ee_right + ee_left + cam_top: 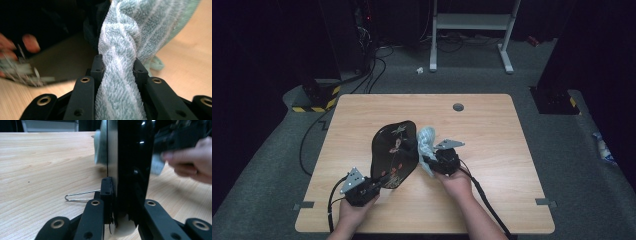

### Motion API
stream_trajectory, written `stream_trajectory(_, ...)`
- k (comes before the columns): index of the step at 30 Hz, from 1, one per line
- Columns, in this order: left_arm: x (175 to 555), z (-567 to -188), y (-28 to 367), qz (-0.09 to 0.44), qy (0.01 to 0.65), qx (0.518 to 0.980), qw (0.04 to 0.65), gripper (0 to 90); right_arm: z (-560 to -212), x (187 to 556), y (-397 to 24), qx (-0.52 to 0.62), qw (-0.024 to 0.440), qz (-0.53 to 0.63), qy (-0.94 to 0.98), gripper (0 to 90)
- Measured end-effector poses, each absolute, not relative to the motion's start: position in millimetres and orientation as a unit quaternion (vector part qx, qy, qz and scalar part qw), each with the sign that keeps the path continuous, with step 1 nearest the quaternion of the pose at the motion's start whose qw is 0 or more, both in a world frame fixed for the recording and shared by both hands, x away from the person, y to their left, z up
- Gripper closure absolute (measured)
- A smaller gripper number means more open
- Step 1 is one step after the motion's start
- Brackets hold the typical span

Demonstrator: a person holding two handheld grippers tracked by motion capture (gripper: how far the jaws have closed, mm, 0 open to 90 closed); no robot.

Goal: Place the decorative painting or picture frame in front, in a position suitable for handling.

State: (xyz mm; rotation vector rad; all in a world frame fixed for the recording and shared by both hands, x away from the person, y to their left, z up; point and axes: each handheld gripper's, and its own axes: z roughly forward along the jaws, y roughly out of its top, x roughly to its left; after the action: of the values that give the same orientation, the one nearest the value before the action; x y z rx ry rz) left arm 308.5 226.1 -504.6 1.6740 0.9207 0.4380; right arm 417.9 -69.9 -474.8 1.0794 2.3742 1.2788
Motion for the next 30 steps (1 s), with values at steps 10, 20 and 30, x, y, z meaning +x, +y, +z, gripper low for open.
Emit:
stream_trajectory(10, 309, -505, 226, 0.182, 0.390, 0.712, 0.555, 79.0, -431, 415, -65, 0.347, 0.147, 0.475, 0.795, 69.5)
stream_trajectory(20, 308, -505, 226, 0.184, 0.389, 0.714, 0.552, 78.0, -492, 420, -64, 0.382, 0.105, 0.413, 0.820, 69.5)
stream_trajectory(30, 309, -507, 224, 0.187, 0.389, 0.719, 0.545, 77.5, -502, 414, -60, 0.382, 0.097, 0.410, 0.822, 69.5)
